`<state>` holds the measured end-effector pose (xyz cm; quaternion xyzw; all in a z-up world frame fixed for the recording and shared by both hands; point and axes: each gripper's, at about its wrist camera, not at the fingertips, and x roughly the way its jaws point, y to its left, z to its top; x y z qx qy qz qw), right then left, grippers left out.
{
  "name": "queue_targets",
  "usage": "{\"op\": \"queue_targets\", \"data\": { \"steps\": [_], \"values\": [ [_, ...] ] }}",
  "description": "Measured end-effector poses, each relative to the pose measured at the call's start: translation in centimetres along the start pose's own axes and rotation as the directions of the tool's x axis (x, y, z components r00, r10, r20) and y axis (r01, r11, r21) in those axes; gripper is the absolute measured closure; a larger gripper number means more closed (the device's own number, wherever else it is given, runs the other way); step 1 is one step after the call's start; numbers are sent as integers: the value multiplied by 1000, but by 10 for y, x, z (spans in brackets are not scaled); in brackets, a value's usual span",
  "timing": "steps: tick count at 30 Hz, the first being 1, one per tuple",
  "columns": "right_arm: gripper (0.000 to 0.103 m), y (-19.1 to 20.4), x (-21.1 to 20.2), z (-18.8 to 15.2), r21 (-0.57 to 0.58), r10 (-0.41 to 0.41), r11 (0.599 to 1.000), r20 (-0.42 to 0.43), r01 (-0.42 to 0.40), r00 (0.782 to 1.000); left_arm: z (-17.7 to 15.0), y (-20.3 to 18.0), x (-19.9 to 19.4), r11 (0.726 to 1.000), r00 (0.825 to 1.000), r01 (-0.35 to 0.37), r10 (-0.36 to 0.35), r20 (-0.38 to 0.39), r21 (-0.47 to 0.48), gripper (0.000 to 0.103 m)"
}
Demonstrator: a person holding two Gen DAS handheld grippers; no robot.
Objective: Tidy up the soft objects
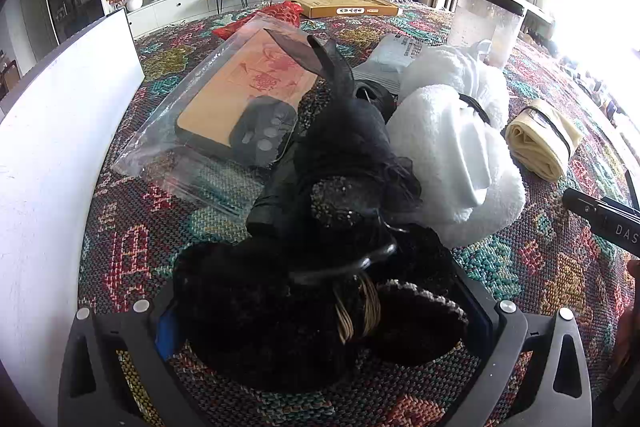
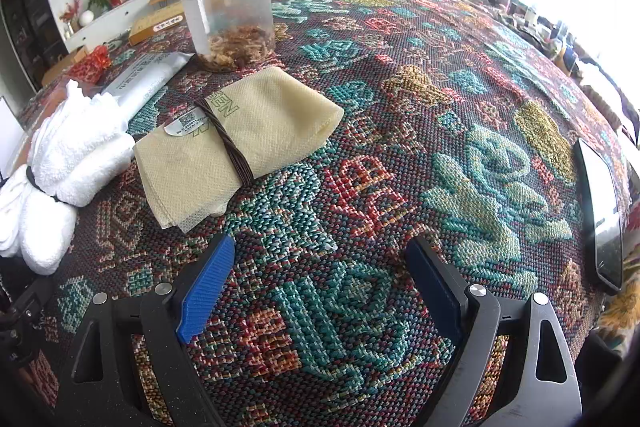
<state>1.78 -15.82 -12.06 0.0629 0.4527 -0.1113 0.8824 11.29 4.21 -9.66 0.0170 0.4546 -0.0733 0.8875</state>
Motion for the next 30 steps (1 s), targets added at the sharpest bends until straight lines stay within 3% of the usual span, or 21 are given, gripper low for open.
{"op": "queue_targets", "data": {
  "steps": [30],
  "values": [
    [13,0,0,0,0,0,1000,2,0,1000,1,-4,2,1000,1000,-13,13,-6,10,0]
  ]
}}
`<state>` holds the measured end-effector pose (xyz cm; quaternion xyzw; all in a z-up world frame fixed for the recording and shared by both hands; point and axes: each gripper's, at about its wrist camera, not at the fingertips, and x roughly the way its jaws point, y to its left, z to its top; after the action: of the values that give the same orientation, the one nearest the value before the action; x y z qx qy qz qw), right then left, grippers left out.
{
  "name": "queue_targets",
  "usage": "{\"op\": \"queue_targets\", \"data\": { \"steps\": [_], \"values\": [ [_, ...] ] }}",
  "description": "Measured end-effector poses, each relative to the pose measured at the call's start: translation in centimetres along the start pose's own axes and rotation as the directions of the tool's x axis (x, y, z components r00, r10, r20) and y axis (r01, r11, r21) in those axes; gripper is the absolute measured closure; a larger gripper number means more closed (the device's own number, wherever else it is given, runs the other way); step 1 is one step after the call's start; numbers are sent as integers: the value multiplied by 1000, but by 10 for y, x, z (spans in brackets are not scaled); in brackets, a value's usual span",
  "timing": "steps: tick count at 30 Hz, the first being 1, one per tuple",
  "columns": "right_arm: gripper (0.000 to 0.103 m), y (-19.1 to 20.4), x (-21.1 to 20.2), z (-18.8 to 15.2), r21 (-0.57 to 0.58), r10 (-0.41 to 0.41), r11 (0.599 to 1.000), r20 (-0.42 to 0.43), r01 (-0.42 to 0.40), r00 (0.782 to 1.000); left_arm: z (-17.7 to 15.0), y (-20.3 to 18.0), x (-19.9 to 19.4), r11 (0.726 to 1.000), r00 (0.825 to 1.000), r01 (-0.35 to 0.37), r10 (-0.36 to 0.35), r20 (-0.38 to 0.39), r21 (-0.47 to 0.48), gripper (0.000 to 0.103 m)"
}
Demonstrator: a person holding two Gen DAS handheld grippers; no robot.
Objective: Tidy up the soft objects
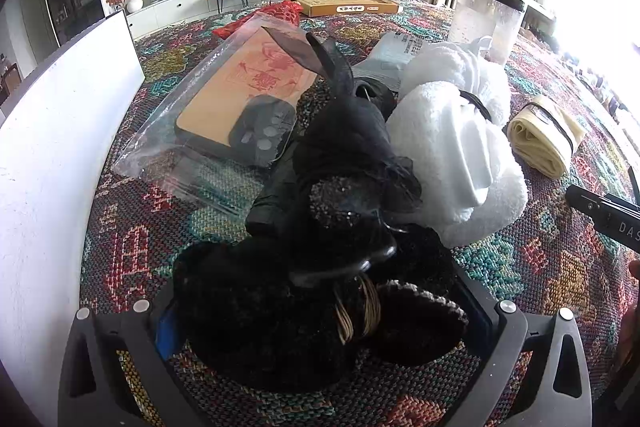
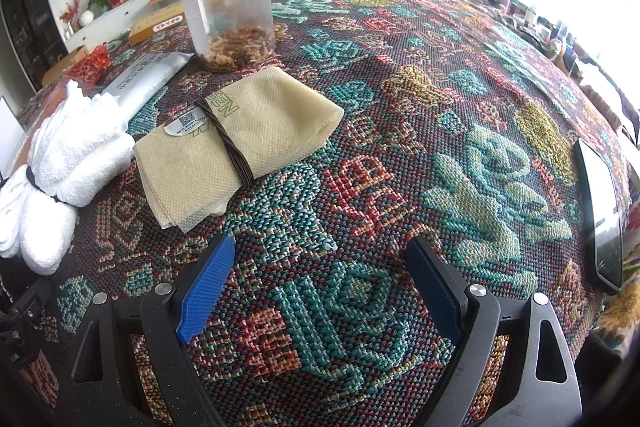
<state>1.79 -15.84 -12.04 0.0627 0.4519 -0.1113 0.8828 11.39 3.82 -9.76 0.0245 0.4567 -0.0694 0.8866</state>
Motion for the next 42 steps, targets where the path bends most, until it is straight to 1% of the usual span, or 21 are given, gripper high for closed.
{"op": "queue_targets", "data": {
  "steps": [11,14,16,18,19,21,24,26,28,30,33,35,36,37,38,39,40,42],
  "values": [
    [13,0,0,0,0,0,1000,1,0,1000,0,-1,1,1000,1000,-7,7,-4,4,0],
    [13,0,0,0,0,0,1000,1,0,1000,-5,-1,-3,1000,1000,-9,9,-24,1,0],
    [13,0,0,0,0,0,1000,1,0,1000,-10,0,-10,1000,999,6,-6,-48,-6,0],
    [13,0,0,0,1,0,1000,1,0,1000,-11,3,-22,999,998,42,-44,-52,-26,0],
    [13,0,0,0,1,0,1000,1,0,1000,-9,6,-30,997,997,61,-62,-41,-36,0],
    [13,0,0,0,1,0,1000,1,0,1000,2,11,-48,996,997,76,-76,-4,-47,0],
    [13,0,1,0,0,0,1000,1,0,1000,32,21,-64,996,998,59,-57,37,-68,0],
    [13,0,1,0,0,0,1000,1,0,1000,55,32,-63,996,998,43,-40,39,-83,0],
    [13,0,1,0,0,0,1000,1,0,1000,81,41,-52,996,1000,7,-6,22,-86,0],
    [13,0,1,0,0,0,1000,2,0,1000,107,52,-30,996,1000,-13,11,-26,-87,0],
    [13,0,1,0,0,0,1000,2,0,1000,134,71,10,993,992,7,-21,-123,-114,0],
    [13,0,1,0,0,0,1000,2,0,1000,147,74,32,990,985,32,-54,-163,-135,0],
    [13,0,1,0,0,0,1000,2,0,1000,151,72,39,989,982,61,-83,-172,-133,0],
    [13,0,1,0,0,0,1000,2,0,1000,155,67,45,989,978,96,-115,-175,-114,0],
    [13,0,1,0,0,0,1000,2,0,1000,159,60,51,991,974,117,-128,-186,-72,0],
    [13,0,1,0,1,0,1000,2,0,1000,162,52,58,994,971,111,-111,-210,-12,0],
    [13,0,1,0,1,0,1000,2,0,1000,161,42,64,995,968,93,-79,-240,47,0],
    [13,-1,1,1,4,6,1000,1,-6,1000,158,34,83,990,955,55,-14,-297,130,0]
  ]
}}
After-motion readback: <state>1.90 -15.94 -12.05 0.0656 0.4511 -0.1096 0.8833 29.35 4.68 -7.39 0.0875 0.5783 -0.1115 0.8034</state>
